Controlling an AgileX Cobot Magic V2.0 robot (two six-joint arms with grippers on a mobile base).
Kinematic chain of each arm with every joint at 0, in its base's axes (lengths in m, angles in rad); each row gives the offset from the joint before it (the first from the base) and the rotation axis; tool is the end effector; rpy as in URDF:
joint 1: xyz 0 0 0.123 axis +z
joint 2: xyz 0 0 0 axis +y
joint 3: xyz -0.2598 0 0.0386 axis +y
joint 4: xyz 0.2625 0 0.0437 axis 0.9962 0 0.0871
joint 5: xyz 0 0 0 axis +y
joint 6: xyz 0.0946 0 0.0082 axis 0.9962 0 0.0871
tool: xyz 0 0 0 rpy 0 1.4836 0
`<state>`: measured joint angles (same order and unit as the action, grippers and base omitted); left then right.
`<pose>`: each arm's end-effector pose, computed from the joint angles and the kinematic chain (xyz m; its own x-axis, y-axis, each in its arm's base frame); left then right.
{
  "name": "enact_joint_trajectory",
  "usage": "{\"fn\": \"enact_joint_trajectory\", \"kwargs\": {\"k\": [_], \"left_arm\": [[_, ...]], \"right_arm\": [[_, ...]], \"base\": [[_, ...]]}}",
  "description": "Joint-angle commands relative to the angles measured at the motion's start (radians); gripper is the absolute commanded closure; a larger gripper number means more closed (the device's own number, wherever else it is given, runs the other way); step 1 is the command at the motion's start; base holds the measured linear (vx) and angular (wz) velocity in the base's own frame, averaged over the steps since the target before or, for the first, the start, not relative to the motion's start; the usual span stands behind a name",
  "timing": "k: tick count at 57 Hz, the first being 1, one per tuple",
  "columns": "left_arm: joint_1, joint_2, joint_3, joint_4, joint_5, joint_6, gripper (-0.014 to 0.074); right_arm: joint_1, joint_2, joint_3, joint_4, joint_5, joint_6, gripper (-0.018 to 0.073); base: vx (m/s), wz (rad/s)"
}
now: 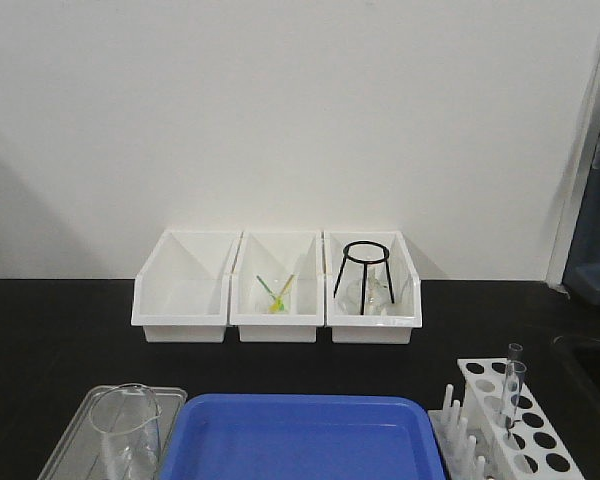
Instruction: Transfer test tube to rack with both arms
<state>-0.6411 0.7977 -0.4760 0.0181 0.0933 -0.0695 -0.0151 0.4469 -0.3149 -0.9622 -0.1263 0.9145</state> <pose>0.1595 -0.1188 0.2637 -0.2884 0.1510 -0.9455 0.5827 0.8112 -0.0482 0.1429 0.0076 0.2814 0.0315 -0.0442 -0.9985 -0.0870 0.9951 -0.0468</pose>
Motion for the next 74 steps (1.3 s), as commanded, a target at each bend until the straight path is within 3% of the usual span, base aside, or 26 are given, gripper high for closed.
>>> {"fn": "enact_joint_trajectory", "kwargs": {"k": [1,10,19,35,43,47,59,74], "left_arm": [[-0.004,-0.007,-0.029,-0.104,-0.114,0.109,0.0603],[-0.004,-0.007,-0.029,-0.107,-0.126,0.143,0.0603],[0.015,-0.050,0.002,-0.029,-0.119,0.209,0.0603],[0.323,-0.510,0.333,-0.042,-0.119,0.142,0.0603],[0.425,-0.711,0.483,-0.042,-0.116,0.086,0.0603],[0.456,-0.780,0.470,-0.042,0.011,0.081,0.0603],[0.474,-0.813,0.472,-0.042,0.093,0.082,0.0603],[0.474,-0.814,0.472,-0.042,0.101,0.082,0.0603]], "right_arm": [[-0.007,0.004,-0.032,-0.002,-0.040,0.000,0.0567],[-0.007,0.004,-0.032,-0.002,-0.040,0.000,0.0567],[-0.007,0.004,-0.032,-0.002,-0.040,0.000,0.0567],[-0.007,0.004,-0.032,-0.002,-0.040,0.000,0.0567],[-0.007,0.004,-0.032,-0.002,-0.040,0.000,0.0567],[-0.007,0.004,-0.032,-0.002,-0.040,0.000,0.0567],[-0.007,0.004,-0.032,-0.002,-0.040,0.000,0.0567],[-0.007,0.004,-0.032,-0.002,-0.041,0.000,0.0567]], "base": [[0.00,0.00],[0.00,0.00],[0.00,0.00],[0.00,0.00],[0.00,0.00],[0.00,0.00],[0.00,0.00],[0.00,0.00]]}}
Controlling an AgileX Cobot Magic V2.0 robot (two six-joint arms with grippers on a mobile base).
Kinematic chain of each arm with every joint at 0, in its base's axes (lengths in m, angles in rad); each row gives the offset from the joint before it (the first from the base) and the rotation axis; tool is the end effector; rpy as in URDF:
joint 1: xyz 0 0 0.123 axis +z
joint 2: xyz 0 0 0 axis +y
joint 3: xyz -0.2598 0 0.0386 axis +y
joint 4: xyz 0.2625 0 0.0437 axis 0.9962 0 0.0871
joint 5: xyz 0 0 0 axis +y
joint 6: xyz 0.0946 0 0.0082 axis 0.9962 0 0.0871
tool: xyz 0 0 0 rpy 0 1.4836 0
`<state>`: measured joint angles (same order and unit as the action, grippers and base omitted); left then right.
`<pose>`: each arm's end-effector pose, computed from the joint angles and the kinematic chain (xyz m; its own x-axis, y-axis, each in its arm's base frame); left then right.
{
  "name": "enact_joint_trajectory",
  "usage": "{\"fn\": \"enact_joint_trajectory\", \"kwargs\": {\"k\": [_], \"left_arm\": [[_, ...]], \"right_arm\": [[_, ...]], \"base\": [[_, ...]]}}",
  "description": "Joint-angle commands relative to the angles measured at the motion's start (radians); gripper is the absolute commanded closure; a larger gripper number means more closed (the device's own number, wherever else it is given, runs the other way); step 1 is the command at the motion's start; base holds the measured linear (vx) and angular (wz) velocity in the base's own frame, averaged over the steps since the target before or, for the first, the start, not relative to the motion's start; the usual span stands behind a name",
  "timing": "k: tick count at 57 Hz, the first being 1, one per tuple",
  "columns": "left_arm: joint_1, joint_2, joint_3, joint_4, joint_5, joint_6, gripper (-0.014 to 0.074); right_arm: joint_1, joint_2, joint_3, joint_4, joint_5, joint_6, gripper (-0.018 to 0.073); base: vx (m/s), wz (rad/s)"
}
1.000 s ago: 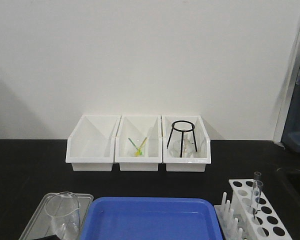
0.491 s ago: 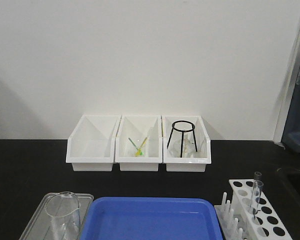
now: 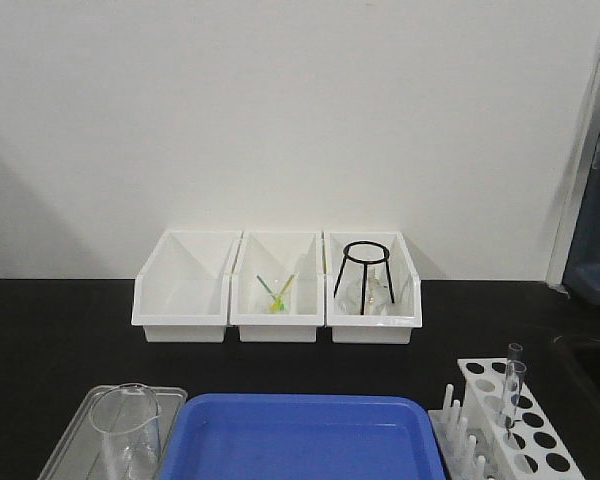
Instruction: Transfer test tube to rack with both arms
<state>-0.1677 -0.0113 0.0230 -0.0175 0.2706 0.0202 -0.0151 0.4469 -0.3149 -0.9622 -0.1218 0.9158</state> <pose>0.0945 -0.0164 0.1808 -0.1905 0.0356 -0.9810 0.1721 0.9851 0.0024 0.1429 0.0073 0.2812 0.0287 -0.0431 -0.9987 -0.0835 0.9955 -0.0454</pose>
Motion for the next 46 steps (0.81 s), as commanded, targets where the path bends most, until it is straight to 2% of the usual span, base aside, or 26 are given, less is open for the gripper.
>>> {"fn": "enact_joint_trajectory", "kwargs": {"k": [1,39,43,46], "left_arm": [[0.000,-0.005,-0.027,-0.006,-0.077,-0.008,0.0603],[0.000,-0.005,-0.027,-0.006,-0.077,-0.008,0.0603],[0.000,-0.005,-0.027,-0.006,-0.077,-0.008,0.0603],[0.000,-0.005,-0.027,-0.006,-0.077,-0.008,0.0603]], "right_arm": [[-0.007,0.004,-0.032,-0.002,-0.046,-0.002,0.0567],[-0.007,0.004,-0.032,-0.001,-0.043,-0.005,0.0567],[-0.004,0.004,-0.032,0.071,-0.044,-0.030,0.0567],[-0.003,0.004,-0.032,0.151,-0.041,-0.113,0.0567]], "base": [[0.00,0.00],[0.00,0.00],[0.00,0.00],[0.00,0.00]]}}
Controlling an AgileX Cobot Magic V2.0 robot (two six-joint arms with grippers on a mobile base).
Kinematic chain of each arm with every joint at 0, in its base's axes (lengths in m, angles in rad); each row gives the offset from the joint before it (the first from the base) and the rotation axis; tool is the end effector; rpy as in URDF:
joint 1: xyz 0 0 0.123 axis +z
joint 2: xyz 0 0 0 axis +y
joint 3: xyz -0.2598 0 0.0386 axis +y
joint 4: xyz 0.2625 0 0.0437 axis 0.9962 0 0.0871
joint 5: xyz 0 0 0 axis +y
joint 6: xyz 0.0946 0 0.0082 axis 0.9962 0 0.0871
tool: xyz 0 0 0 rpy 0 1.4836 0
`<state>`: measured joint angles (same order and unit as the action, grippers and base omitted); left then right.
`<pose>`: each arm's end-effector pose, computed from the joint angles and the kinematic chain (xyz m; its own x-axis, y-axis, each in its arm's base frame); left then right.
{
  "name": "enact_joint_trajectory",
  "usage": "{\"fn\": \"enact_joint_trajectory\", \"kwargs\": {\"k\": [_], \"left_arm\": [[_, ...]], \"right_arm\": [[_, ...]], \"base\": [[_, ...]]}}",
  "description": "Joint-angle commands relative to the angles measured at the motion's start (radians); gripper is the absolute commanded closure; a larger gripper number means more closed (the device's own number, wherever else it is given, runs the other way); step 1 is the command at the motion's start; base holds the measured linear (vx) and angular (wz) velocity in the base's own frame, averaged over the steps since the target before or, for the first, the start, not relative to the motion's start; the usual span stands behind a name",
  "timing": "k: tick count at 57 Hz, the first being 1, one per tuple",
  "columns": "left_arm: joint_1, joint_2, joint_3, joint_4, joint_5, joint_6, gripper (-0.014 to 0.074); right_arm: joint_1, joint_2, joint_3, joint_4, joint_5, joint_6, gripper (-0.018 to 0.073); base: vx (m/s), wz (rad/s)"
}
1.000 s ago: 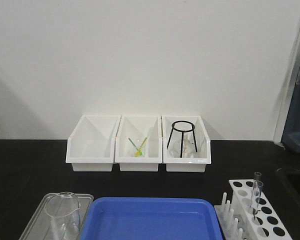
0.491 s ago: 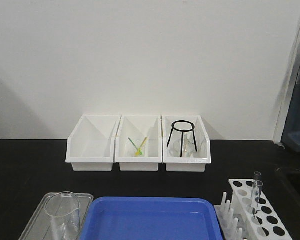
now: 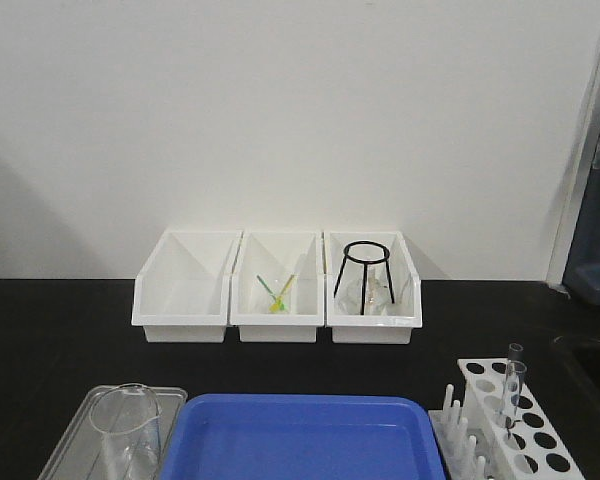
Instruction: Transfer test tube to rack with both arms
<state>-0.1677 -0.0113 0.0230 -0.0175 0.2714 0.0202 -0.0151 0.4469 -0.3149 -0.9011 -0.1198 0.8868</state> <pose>0.0945 -0.0164 0.1807 -0.1913 0.0358 -0.9809 0.1721 0.9851 0.0024 0.1430 0.0067 0.2816 0.0306 -0.0112 -0.9995 -0.0783 0.9968 -0.0136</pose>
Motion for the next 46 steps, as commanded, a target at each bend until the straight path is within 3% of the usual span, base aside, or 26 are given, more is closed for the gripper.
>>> {"fn": "enact_joint_trajectory", "kwargs": {"k": [1,11,17,35,46], "left_arm": [[0.000,-0.005,-0.027,-0.006,-0.077,-0.008,0.0603],[0.000,-0.005,-0.027,-0.006,-0.077,-0.008,0.0603],[0.000,-0.005,-0.027,-0.006,-0.077,-0.007,0.0603],[0.000,-0.005,-0.027,-0.006,-0.076,-0.008,0.0603],[0.000,-0.005,-0.027,-0.006,-0.073,-0.007,0.0603]], "right_arm": [[-0.003,0.004,-0.032,0.139,-0.041,-0.134,0.0567],[-0.003,-0.040,-0.032,0.600,0.015,-0.659,0.0567],[-0.004,-0.132,0.006,0.711,0.120,-0.833,0.0567],[-0.005,-0.469,0.366,0.760,0.112,-0.855,0.0567],[-0.004,-0.467,0.363,0.760,0.148,-0.855,0.0567]], "base": [[0.00,0.00],[0.00,0.00],[0.00,0.00],[0.00,0.00],[0.00,0.00]]}}
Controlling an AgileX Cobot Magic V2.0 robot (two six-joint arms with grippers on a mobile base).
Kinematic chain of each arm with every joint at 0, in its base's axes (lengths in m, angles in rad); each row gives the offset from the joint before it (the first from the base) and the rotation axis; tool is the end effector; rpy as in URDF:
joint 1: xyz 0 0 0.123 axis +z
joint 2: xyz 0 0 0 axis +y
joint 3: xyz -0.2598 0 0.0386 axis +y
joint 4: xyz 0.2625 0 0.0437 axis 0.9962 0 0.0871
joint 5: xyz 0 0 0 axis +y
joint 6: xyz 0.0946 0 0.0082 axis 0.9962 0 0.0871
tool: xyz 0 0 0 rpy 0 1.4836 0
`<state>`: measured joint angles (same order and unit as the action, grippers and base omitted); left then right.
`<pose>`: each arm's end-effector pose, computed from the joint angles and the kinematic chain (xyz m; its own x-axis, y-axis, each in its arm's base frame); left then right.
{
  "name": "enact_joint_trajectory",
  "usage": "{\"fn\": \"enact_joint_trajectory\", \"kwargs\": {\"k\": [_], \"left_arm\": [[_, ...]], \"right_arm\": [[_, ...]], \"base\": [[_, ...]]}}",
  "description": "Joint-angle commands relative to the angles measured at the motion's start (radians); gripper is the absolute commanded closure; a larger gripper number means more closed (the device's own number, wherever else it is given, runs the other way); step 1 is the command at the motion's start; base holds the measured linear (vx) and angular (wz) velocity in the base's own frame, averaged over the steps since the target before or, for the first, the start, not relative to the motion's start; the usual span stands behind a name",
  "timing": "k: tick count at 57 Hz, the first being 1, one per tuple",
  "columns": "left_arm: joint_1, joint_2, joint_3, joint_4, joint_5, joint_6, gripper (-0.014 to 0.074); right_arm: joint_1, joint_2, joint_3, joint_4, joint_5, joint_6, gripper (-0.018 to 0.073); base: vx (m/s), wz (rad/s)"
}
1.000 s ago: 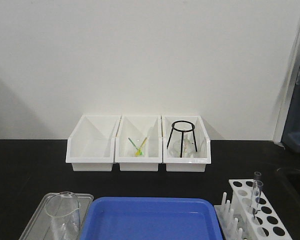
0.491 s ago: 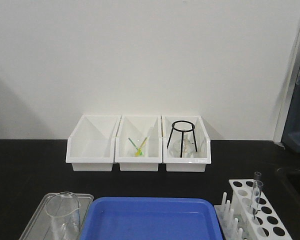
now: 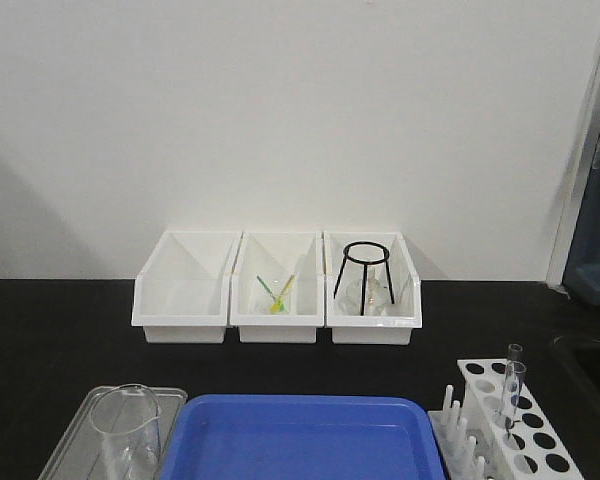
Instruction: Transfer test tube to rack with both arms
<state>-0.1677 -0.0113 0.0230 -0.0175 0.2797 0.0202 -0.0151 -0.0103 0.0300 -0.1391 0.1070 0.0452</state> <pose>0.0943 -0.0164 0.1800 -0.1993 0.0372 -0.9792 0.1723 0.9851 0.0023 0.0980 -0.0029 0.1937 -0.0411 -0.0924 -0.9949 0.0262 0.9953 -0.0935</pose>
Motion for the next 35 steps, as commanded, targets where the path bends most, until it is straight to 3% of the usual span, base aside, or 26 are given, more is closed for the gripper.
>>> {"fn": "enact_joint_trajectory", "kwargs": {"k": [1,35], "left_arm": [[0.000,-0.005,-0.027,-0.006,-0.082,-0.007,0.0603],[0.000,-0.004,-0.027,-0.006,-0.082,-0.007,0.0603]], "right_arm": [[-0.004,-0.010,0.018,-0.002,-0.077,-0.014,0.0567],[-0.004,-0.010,0.018,-0.002,-0.069,-0.017,0.0567]], "base": [[0.00,0.00],[0.00,0.00]]}}
